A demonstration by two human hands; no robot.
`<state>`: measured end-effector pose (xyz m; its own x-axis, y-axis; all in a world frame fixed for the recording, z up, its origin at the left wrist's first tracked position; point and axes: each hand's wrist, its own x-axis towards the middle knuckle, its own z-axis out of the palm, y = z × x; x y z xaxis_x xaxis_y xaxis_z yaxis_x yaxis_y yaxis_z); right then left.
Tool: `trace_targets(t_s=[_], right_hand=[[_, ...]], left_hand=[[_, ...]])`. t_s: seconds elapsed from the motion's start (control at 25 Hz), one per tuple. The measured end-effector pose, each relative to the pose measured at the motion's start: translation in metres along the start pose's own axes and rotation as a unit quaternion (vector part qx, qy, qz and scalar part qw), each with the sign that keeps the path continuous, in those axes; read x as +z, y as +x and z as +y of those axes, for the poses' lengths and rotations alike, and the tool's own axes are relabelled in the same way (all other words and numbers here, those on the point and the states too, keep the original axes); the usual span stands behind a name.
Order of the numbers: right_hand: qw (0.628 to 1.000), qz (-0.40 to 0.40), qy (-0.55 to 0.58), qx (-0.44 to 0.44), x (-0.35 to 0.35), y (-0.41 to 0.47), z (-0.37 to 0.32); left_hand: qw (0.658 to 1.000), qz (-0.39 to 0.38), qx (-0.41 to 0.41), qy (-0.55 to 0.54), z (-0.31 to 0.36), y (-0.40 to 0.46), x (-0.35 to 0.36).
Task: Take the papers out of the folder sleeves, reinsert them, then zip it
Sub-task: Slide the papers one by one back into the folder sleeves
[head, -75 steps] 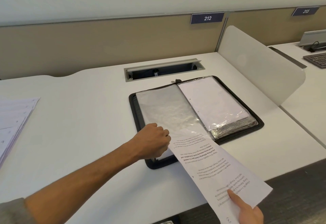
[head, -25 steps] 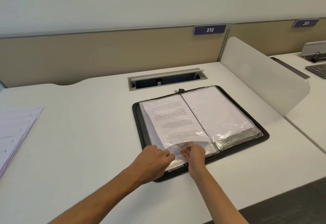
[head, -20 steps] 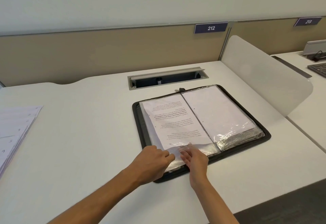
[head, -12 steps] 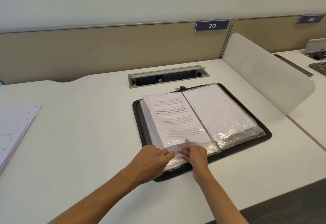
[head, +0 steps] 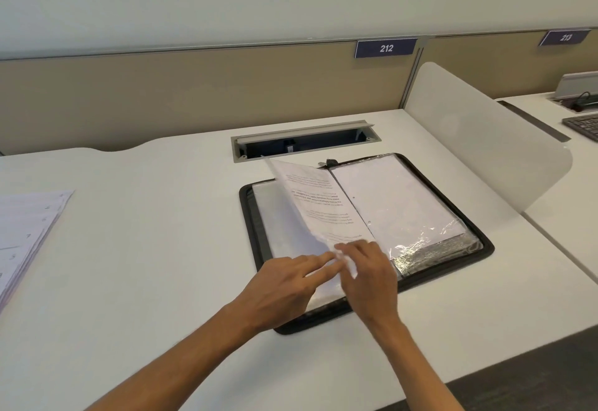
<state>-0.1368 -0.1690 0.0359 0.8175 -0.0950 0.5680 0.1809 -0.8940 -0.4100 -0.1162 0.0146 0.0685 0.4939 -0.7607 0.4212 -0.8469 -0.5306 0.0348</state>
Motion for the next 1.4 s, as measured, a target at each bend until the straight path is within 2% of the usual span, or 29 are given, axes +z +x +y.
trace_targets(t_s=[0.16,0.32,0.44,0.52,0.6,0.68,0.76,0.8,0.88,0.92,0.96,1.04,1.16,1.24,1.4], right_hand=[[0.985,0.081,0.084,0.124,-0.028,0.043,0.029],[0.943,0.156,0.161,0.246,-0.053,0.068,0.077],[0.918,0.2,0.132,0.315,-0.066,0.073,0.116],[0.918,0.198,0.067,0.336,-0.066,0.07,0.135],[0.938,0.153,-0.039,0.308,-0.058,0.062,0.143],[0.961,0.101,-0.12,0.23,-0.045,0.054,0.141],[0.969,-0.012,-0.17,0.182,-0.029,0.042,0.143],[0.961,-0.094,-0.178,0.189,-0.021,0.037,0.145],[0.922,-0.252,-0.185,0.231,-0.008,0.029,0.152],[0.907,-0.282,-0.191,0.246,-0.004,0.027,0.153],[0.906,-0.278,-0.194,0.253,0.0,0.026,0.153],[0.93,-0.212,-0.185,0.237,0.006,0.03,0.142],[0.966,-0.164,-0.115,0.163,0.023,0.036,0.109],[0.976,-0.188,-0.038,0.1,0.037,0.038,0.073],[0.957,-0.281,0.068,-0.029,0.073,0.023,-0.02]], left_hand=[[1.0,0.009,-0.02,-0.016,-0.007,0.005,0.002],[0.997,0.022,-0.07,-0.022,-0.021,0.006,0.008],[0.992,0.022,-0.121,-0.011,-0.031,0.005,0.011],[0.988,0.018,-0.156,-0.006,-0.036,0.005,0.014],[0.982,0.004,-0.189,-0.005,-0.04,0.003,0.019],[0.976,-0.01,-0.218,-0.013,-0.044,-0.001,0.025],[0.969,-0.027,-0.245,-0.021,-0.049,-0.008,0.033],[0.965,-0.034,-0.258,-0.022,-0.052,-0.011,0.038],[0.955,-0.059,-0.29,-0.027,-0.058,-0.021,0.046],[0.947,-0.084,-0.308,-0.028,-0.06,-0.026,0.049],[0.939,-0.112,-0.324,-0.025,-0.063,-0.03,0.051],[0.924,-0.153,-0.349,-0.023,-0.067,-0.041,0.055],[0.909,-0.168,-0.38,-0.029,-0.071,-0.059,0.054],[0.902,-0.165,-0.398,-0.032,-0.073,-0.072,0.049],[0.893,-0.136,-0.429,-0.014,-0.096,-0.108,0.028]])
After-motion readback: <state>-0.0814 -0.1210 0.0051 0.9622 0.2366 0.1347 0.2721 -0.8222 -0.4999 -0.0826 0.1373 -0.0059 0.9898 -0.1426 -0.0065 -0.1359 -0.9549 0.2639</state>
